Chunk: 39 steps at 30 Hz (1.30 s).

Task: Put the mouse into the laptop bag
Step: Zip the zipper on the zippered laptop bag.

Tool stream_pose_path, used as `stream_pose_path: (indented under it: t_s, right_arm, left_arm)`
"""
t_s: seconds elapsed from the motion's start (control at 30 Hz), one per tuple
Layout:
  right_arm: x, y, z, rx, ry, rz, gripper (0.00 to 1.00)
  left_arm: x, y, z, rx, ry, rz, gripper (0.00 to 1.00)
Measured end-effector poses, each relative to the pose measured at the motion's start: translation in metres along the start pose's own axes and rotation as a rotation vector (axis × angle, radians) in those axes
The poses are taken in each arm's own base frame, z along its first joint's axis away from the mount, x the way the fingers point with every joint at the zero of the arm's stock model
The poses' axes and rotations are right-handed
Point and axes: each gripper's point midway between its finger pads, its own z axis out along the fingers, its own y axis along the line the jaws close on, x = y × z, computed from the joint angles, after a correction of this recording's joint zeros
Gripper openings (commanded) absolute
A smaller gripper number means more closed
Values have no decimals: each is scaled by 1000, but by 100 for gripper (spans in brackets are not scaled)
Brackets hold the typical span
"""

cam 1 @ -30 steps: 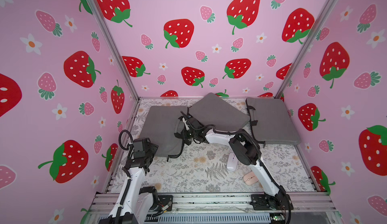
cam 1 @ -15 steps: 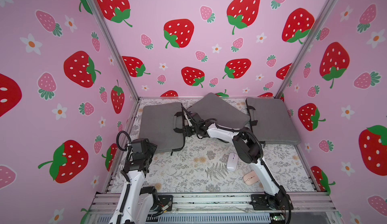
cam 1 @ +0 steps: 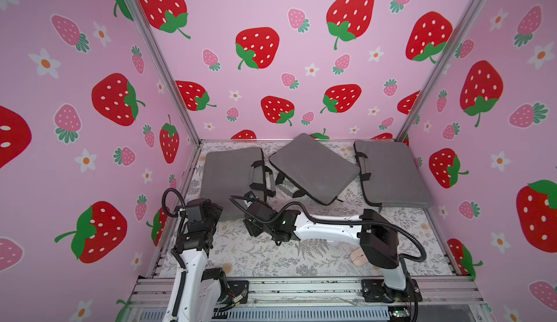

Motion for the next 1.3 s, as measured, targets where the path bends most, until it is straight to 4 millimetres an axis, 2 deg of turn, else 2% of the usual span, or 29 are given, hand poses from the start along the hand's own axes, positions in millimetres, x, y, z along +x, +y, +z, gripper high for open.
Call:
stream_pose_path:
  t_s: [0.1, 0.17, 0.27, 0.33, 0.53, 0.6, 0.8, 0.93, 1.17, 1.3]
  right_arm:
    - [21, 18, 28, 26, 45, -31, 61]
    - [32, 22, 45, 48, 69, -39, 59]
    - [46, 15, 68, 95, 102, -40, 56]
    - [48, 5, 81, 130, 104, -24, 53]
    - [33, -30, 94, 193, 107, 70, 52]
    - [30, -41, 96, 213, 106, 93, 48]
    - [28, -66, 95, 275, 95, 115, 50]
    - [29, -72, 93, 301, 87, 113, 49]
    - [24, -72, 95, 327, 96, 102, 49]
    - [20, -70, 100, 334, 93, 102, 39]
  left_arm:
    - [-4, -1, -6, 13, -26, -3, 70]
    - [-7, -1, -10, 18, -40, -4, 70]
    - [-9, 0, -14, 22, -54, -4, 70]
    - [-11, -1, -16, 25, -66, -4, 70]
    - [-11, 0, -13, 16, -63, -8, 68]
    - [-9, 3, -10, -3, -52, -6, 68]
    - [-9, 2, -12, 1, -52, -8, 68]
    - [-11, -2, -14, 22, -57, -19, 68]
    - [-7, 4, -8, -9, -35, -21, 68]
    - [-8, 6, -8, -16, -37, -26, 68]
